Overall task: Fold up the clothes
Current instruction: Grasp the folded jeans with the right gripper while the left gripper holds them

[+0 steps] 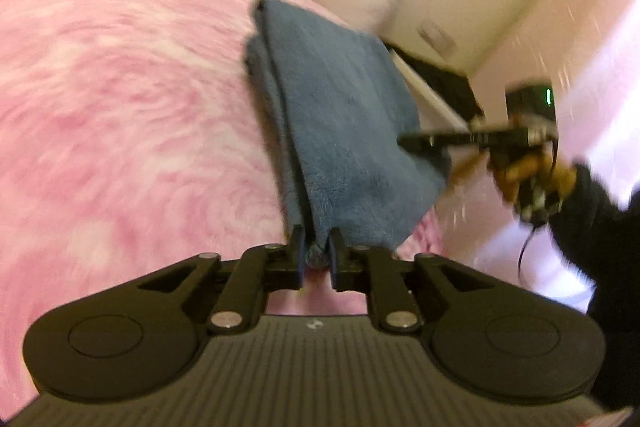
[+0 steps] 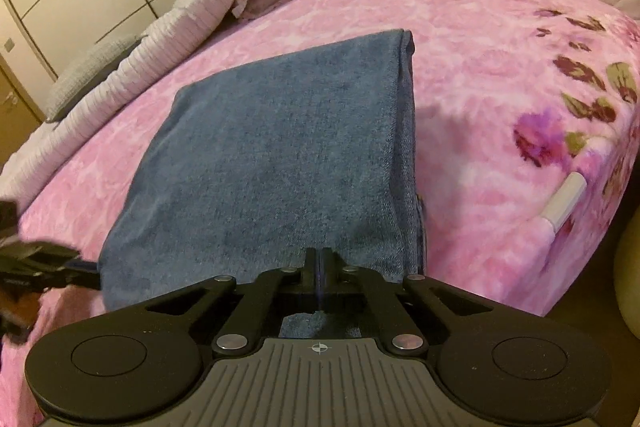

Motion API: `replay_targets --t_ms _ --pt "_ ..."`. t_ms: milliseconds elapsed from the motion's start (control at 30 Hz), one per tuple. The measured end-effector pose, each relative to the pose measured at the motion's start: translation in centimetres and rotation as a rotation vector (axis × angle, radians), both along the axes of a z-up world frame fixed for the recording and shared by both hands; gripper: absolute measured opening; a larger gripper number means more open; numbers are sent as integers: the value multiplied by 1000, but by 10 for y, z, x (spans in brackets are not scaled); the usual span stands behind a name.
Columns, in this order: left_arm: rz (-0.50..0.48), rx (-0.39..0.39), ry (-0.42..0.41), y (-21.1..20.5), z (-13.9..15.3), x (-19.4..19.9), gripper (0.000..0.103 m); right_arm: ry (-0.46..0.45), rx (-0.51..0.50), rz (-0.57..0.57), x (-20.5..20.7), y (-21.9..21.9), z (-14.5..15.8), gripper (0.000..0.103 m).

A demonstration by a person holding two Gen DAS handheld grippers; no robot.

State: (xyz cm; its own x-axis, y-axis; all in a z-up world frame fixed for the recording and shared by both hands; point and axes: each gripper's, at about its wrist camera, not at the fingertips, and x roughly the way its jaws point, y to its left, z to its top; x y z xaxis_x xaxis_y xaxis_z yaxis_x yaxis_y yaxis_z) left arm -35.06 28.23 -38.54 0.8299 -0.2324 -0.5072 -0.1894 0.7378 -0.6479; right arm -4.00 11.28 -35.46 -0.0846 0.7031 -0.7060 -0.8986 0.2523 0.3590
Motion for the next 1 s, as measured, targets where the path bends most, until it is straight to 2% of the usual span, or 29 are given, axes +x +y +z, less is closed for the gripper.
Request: replay_targets --t_ms 67,133,167,200,233,267,300,333,400,467,500,567,633,667,700,733,767,833,867,900,1000 --pt "144 -114 -14 -11 -4 -19 14 12 24 -18 0 -3 -1 0" --pt "289 -228 -29 -21 -9 -37 26 26 56 -51 -2 -9 0 4" --pt "361 -284 -36 -26 -11 -47 28 46 74 -71 -4 -14 3 7" --pt "428 -372 -81 -36 -19 -50 32 66 93 -90 -5 -19 5 18" --pt "490 -451 -122 -44 -28 -49 35 97 115 -95 -8 -25 8 38" --pt "550 -528 -162 -51 -37 -47 36 127 137 -100 -10 -31 10 49" --pt "610 -605 -203 -58 -46 -45 39 146 152 -94 -12 -35 12 65" --pt "639 -610 -202 -61 -49 -40 38 133 150 -84 -16 -36 13 67" --pt "687 -599 -189 -67 -51 -27 35 107 146 -64 -24 -39 15 67" --pt "675 -544 -181 -67 -45 -17 32 67 144 -50 -28 -36 13 67" --pt "666 -524 -169 -67 -42 -14 16 63 141 -51 -29 -35 11 67" --pt "635 -495 -167 -64 -38 -15 14 27 114 -40 -30 -27 7 66" --pt "565 -351 -145 -66 -13 -12 13 -20 87 -37 -30 -21 4 49" --pt "525 -267 -124 -68 2 -8 13 -41 77 -43 -29 -20 3 44" --pt "491 -187 -101 -70 12 -4 13 -29 74 -56 -24 -19 2 33" --pt "458 -108 -77 -72 22 1 13 -7 70 -82 -15 -20 0 10" --pt "445 -68 -46 -69 21 4 13 0 56 -107 -8 -21 -3 0" --pt "441 -46 18 -60 1 13 15 85 69 -104 7 -24 -9 0" --pt "440 -43 48 -57 -11 17 15 84 67 -96 8 -24 -8 0" --pt "445 -57 44 -54 -16 20 16 82 66 -88 8 -24 -7 0" --pt "472 -33 36 -55 -3 15 20 58 77 -82 4 -27 -4 0"
